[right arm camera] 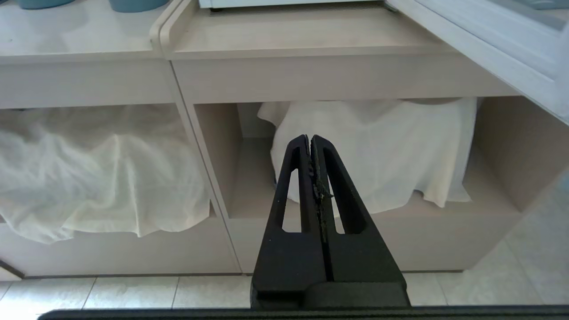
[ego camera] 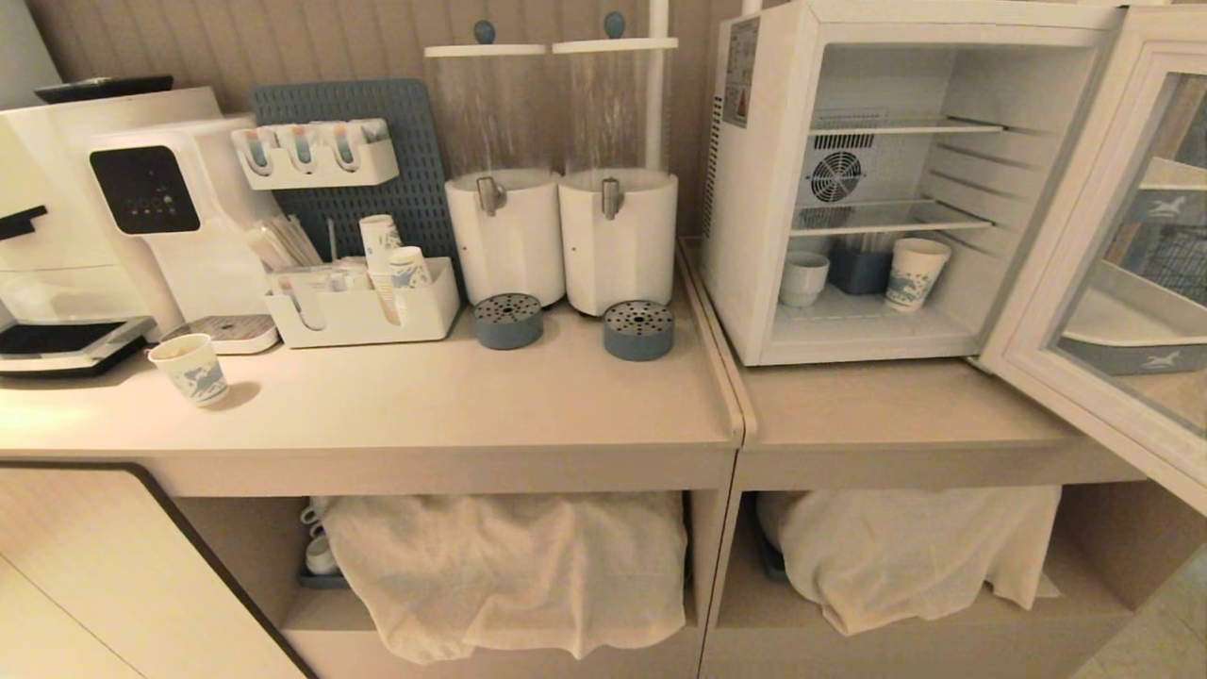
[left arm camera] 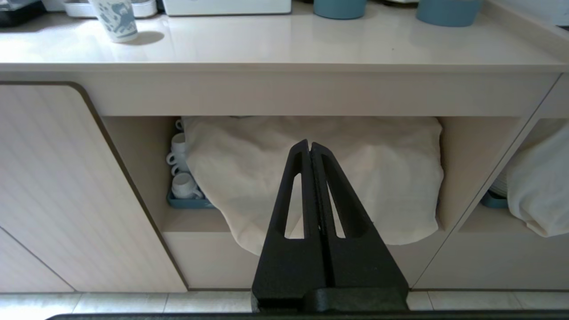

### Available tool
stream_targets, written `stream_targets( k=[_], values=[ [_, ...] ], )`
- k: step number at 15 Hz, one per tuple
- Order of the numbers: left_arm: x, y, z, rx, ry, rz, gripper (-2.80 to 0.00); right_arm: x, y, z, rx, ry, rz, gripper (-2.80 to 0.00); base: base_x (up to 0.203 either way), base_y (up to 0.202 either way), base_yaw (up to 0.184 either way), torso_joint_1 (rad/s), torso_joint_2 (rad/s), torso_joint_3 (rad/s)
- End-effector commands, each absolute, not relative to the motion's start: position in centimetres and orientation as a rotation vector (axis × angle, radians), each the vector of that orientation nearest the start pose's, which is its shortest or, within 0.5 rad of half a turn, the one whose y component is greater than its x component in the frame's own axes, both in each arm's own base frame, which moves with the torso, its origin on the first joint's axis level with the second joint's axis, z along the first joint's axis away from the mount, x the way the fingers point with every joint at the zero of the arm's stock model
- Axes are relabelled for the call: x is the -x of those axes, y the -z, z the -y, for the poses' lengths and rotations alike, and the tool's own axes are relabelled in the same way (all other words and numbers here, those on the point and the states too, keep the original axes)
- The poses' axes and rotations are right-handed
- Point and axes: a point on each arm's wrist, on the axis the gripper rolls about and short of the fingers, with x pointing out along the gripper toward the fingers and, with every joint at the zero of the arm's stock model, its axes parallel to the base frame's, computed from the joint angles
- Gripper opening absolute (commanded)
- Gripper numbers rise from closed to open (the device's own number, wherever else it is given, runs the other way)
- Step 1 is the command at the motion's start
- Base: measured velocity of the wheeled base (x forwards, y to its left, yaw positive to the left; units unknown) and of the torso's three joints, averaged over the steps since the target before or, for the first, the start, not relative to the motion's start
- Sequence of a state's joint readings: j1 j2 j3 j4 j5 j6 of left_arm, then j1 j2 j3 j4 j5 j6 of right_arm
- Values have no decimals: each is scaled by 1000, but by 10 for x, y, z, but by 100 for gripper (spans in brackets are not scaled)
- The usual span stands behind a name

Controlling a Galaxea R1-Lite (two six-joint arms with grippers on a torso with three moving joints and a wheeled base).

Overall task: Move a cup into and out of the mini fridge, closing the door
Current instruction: Close the freezer door

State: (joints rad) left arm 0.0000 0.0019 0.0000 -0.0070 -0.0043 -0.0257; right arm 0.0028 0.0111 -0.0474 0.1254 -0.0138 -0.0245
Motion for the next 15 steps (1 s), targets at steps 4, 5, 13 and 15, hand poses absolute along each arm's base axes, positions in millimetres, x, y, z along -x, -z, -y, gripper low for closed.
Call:
stream_targets(
  k=[4,5,13,15],
  values=[
    [23,-76,0,26,5,5,-280,26,-76,0,24,10,-91,-280,1,-55,2,1,2,1],
    [23,-76,0,26,3,5,-280,26,-76,0,24,10,-91,-280,0,-185,-8,4,2,6],
    [23,-76,0,26,3,5,-280,26,-76,0,24,10,-91,-280,0,-190,-8,0,2,3],
    [23,-76,0,26,5,5,-280,26,-76,0,24,10,-91,-280,0,-191,-8,-2,4,2]
  ],
)
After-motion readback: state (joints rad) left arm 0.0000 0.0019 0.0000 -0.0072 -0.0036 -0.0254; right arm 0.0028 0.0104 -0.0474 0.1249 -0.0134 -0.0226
